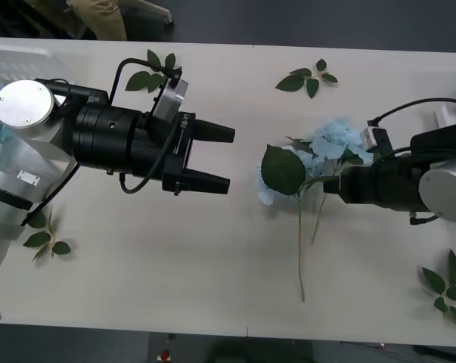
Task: Put the red flowers into the right box and the blue flowers into the left box
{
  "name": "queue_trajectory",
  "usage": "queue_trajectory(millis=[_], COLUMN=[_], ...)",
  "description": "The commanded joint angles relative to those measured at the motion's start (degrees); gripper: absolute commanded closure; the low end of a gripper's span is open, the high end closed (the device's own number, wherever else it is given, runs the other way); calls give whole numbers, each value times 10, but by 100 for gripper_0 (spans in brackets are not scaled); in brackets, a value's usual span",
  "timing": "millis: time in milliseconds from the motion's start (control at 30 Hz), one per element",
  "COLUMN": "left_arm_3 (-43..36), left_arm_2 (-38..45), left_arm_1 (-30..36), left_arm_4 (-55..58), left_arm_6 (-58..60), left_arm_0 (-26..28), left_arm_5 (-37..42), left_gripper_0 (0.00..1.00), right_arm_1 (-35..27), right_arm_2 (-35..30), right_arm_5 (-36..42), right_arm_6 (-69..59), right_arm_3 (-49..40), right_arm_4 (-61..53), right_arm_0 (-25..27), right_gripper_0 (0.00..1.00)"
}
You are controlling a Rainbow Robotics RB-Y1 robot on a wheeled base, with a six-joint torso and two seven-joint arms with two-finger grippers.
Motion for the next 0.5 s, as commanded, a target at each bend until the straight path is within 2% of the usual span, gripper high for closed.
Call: queue_trajectory(millis=[33, 500], left_arm_3=[-23, -23], left_arm_2=[2, 2], left_arm_1=[3, 3], left_arm_4=[-3, -3], left_arm_6=[15, 15], left_arm_0=[6, 6], left_arm_5=[0, 0], left_gripper_0=[0, 0], right_arm_1=[2, 37], right_arm_2=[21, 30], right_arm_5=[-9, -12], right_arm_6=[-36, -41], right_arm_3=[-8, 43], right_arm_4=[23, 94], right_arm_0=[-20, -40], right_gripper_0=[9, 8])
